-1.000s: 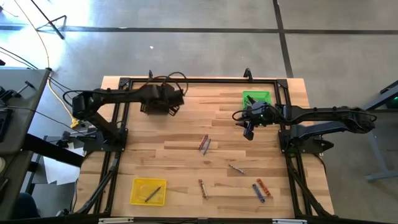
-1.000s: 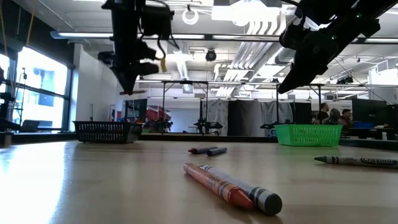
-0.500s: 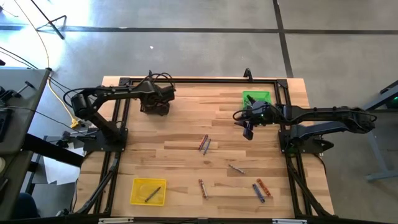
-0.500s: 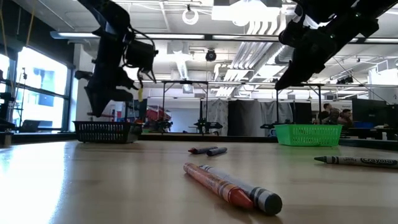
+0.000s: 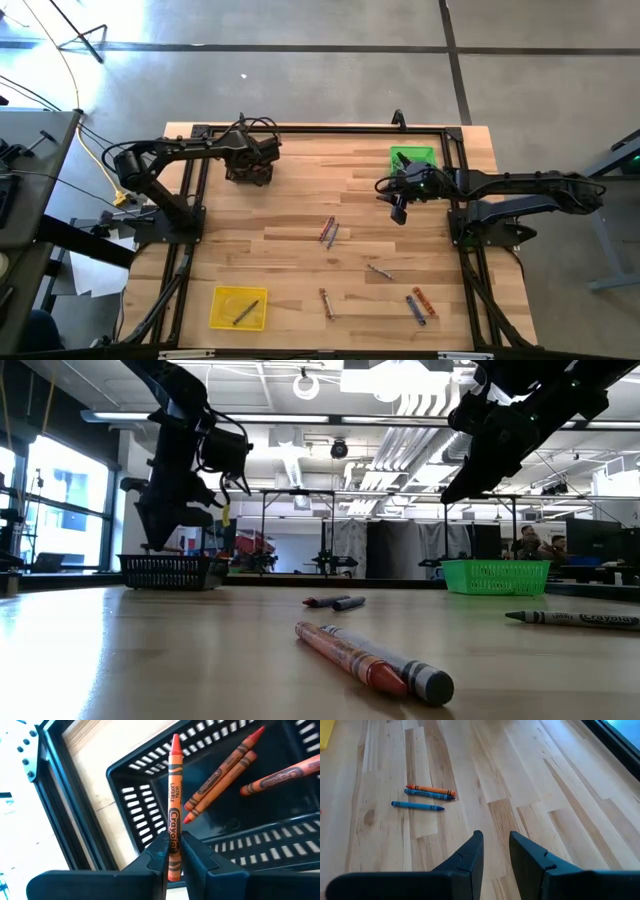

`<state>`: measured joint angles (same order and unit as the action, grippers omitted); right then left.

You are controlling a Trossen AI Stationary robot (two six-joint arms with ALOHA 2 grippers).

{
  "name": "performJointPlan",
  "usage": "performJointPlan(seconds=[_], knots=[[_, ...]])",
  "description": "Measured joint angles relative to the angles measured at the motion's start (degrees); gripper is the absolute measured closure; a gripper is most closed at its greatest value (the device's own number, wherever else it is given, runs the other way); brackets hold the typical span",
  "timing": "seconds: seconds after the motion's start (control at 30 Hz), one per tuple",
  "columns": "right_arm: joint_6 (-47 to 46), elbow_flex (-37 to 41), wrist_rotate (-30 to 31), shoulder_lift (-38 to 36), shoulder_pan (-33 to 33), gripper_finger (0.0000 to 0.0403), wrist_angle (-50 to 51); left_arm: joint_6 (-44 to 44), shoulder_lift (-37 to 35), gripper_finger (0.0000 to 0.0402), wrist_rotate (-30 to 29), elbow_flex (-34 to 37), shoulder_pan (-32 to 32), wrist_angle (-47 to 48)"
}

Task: Sort crayons
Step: Put the orange crayon into the black bin, then put the blue crayon into the yellow bin

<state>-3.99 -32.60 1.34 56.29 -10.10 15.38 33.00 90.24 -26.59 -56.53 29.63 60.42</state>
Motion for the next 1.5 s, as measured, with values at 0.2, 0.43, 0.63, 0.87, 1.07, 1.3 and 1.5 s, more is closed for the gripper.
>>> performJointPlan(seconds=[0.2,0.43,0.63,0.87,1.07,1.3,1.5], knots=[[0.0,0.0,0.0,0.0,0.0,0.0315,0.0,-2.7,0.0,0.0338,1.7,0.0,0.0,-2.4],[0.0,0.0,0.0,0.0,0.0,0.0315,0.0,-5.7,0.0,0.0312,5.0,-0.9,-0.1,-3.5],[-0.3,0.0,0.0,0.0,0.0,0.0315,0.0,-9.0,0.0,0.0309,13.1,-6.1,-3.1,-7.3],[-0.6,0.0,0.0,0.0,0.0,0.0315,0.0,-9.7,-0.1,0.0309,24.0,-7.8,-12.2,-24.2],[-0.7,0.0,0.0,0.0,0.0,0.0315,-0.1,-7.1,-0.1,0.0309,24.5,-7.8,-22.3,-34.2],[-2.1,0.0,0.0,0.0,0.0,0.0315,-1.5,-2.6,3.8,0.0309,20.3,-7.8,-32.1,-45.8],[-2.2,0.0,0.0,0.0,0.0,0.0315,-1.6,-1.7,10.3,0.0309,19.9,-7.9,-35.6,-52.2]])
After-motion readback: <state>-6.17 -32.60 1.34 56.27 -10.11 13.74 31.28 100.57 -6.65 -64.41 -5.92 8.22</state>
